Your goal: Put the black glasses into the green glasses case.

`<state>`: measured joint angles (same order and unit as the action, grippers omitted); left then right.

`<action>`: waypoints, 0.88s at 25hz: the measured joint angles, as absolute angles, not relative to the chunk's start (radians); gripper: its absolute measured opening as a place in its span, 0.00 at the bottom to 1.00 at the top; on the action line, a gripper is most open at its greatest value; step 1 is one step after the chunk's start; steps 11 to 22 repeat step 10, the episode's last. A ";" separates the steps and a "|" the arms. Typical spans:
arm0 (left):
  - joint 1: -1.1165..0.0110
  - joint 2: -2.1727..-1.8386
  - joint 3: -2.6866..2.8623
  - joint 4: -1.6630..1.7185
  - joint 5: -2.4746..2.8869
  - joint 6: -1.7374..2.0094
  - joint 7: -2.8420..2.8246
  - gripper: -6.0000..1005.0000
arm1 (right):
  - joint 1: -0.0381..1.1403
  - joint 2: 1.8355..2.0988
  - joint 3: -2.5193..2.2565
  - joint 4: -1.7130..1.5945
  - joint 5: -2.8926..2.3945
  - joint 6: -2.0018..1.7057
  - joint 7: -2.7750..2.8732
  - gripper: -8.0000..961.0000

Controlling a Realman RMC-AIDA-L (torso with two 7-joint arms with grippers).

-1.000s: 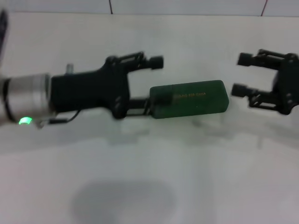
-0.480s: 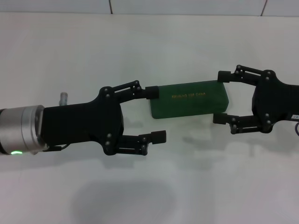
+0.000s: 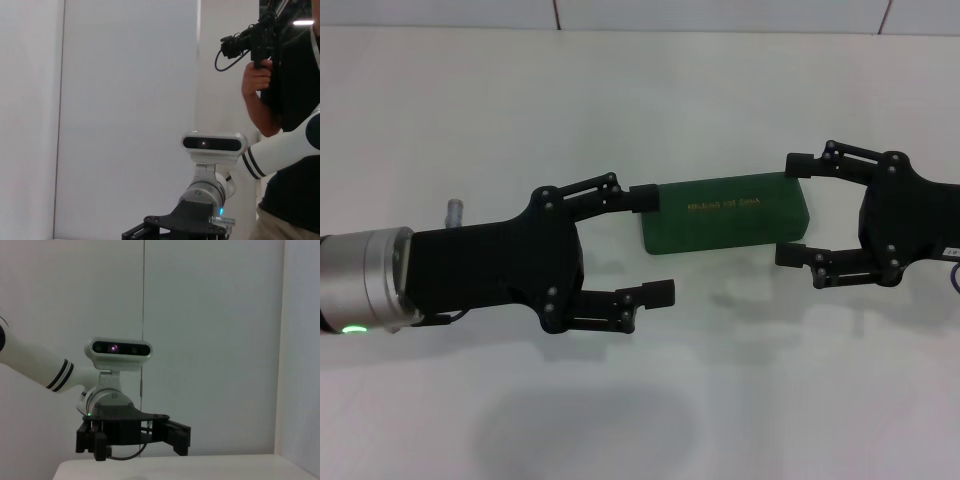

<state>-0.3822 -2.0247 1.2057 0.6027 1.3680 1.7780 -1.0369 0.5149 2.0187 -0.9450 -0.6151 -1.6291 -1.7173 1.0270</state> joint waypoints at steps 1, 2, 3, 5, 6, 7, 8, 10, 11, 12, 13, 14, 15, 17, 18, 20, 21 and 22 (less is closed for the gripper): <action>-0.382 -2.025 1.206 0.603 1.368 1.778 -1.035 0.89 | 0.515 2.019 -0.945 -0.615 -1.629 -1.717 1.027 0.93; -0.382 -2.025 1.206 0.603 1.367 1.778 -1.033 0.89 | 0.515 2.018 -0.945 -0.615 -1.629 -1.717 1.026 0.93; -0.382 -2.026 1.206 0.603 1.367 1.778 -1.030 0.89 | 0.516 2.018 -0.945 -0.615 -1.629 -1.717 1.026 0.93; -0.382 -2.027 1.206 0.603 1.365 1.779 -1.026 0.89 | 0.516 2.017 -0.945 -0.615 -1.630 -1.714 1.026 0.93; -0.382 -2.028 1.206 0.603 1.365 1.779 -1.025 0.89 | 0.516 2.017 -0.945 -0.615 -1.630 -1.710 1.026 0.93; -0.382 -2.028 1.206 0.603 1.365 1.779 -1.025 0.89 | 0.516 2.017 -0.945 -0.615 -1.631 -1.705 1.026 0.93; -0.382 -2.029 1.206 0.603 1.365 1.779 -1.025 0.89 | 0.516 2.017 -0.946 -0.614 -1.631 -1.698 1.026 0.93; -0.385 -2.032 1.206 0.603 1.367 1.779 -1.025 0.89 | 0.516 2.017 -0.946 -0.611 -1.632 -1.691 1.026 0.93; -0.385 -2.032 1.206 0.603 1.367 1.779 -1.025 0.89 | 0.516 2.017 -0.946 -0.611 -1.632 -1.691 1.026 0.93; -0.385 -2.032 1.206 0.603 1.367 1.779 -1.025 0.89 | 0.516 2.017 -0.946 -0.611 -1.632 -1.691 1.026 0.93; -0.385 -2.032 1.206 0.603 1.367 1.779 -1.025 0.89 | 0.516 2.017 -0.946 -0.611 -1.632 -1.691 1.026 0.93; -0.385 -2.032 1.206 0.603 1.367 1.779 -1.025 0.89 | 0.516 2.017 -0.946 -0.611 -1.632 -1.691 1.026 0.93; -0.385 -2.032 1.206 0.603 1.367 1.779 -1.025 0.89 | 0.516 2.017 -0.946 -0.611 -1.632 -1.691 1.026 0.93; -0.385 -2.032 1.206 0.603 1.367 1.779 -1.025 0.89 | 0.516 2.017 -0.946 -0.611 -1.632 -1.691 1.026 0.93; -0.385 -2.032 1.206 0.603 1.367 1.779 -1.025 0.89 | 0.516 2.017 -0.946 -0.611 -1.632 -1.691 1.026 0.93; -0.385 -2.032 1.206 0.603 1.367 1.779 -1.025 0.89 | 0.516 2.017 -0.946 -0.611 -1.632 -1.691 1.026 0.93; -0.385 -2.032 1.206 0.603 1.367 1.779 -1.025 0.89 | 0.516 2.017 -0.946 -0.611 -1.632 -1.691 1.026 0.93; -0.385 -2.032 1.206 0.603 1.367 1.779 -1.025 0.89 | 0.516 2.017 -0.946 -0.611 -1.632 -1.691 1.026 0.93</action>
